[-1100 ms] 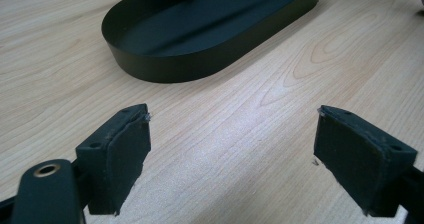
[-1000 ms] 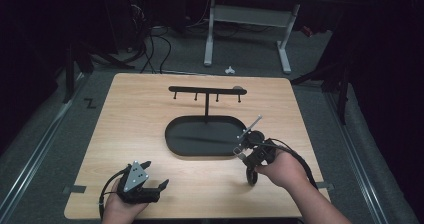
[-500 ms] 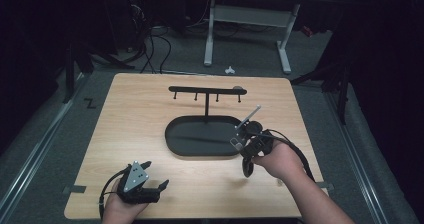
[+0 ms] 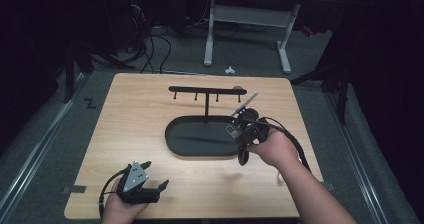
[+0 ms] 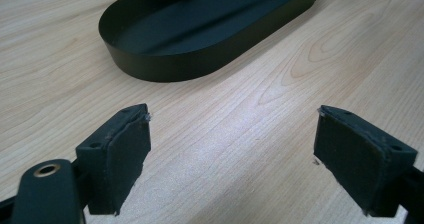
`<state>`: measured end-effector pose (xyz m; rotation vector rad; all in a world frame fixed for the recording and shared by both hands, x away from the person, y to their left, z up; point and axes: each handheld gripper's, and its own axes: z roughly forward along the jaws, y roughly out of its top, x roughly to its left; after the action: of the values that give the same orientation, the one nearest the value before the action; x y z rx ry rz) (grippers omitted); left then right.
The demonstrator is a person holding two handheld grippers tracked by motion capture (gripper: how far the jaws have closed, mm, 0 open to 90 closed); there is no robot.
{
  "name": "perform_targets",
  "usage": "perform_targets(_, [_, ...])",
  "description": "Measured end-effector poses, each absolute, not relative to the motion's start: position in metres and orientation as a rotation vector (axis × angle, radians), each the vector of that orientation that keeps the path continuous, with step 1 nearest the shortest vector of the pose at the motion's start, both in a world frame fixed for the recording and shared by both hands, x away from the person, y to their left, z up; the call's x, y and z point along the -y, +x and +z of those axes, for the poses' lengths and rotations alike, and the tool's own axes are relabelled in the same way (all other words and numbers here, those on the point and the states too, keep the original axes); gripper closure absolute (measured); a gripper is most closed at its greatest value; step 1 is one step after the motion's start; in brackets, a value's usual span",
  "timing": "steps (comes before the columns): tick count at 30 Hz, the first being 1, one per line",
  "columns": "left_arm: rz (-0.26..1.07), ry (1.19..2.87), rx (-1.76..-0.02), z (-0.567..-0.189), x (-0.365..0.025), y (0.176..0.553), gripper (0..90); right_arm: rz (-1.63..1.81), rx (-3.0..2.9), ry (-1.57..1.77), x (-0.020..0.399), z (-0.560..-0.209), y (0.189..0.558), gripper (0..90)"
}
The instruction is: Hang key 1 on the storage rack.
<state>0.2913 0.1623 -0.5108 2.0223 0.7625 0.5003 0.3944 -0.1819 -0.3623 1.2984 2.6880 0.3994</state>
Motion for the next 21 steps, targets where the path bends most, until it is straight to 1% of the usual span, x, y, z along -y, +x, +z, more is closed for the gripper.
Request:
perform_targets(7, [0.494, 2.026, -0.762, -0.511, -0.162, 0.291, 15.7, 0.405, -2.660, 1.339, 0.178, -0.355, 0.403, 80.9])
perform_targets(21, [0.483, 2.030, -0.759, -0.511, -0.162, 0.291, 15.7, 0.440, -2.650, 1.312, 0.170, -0.344, 0.422, 80.9])
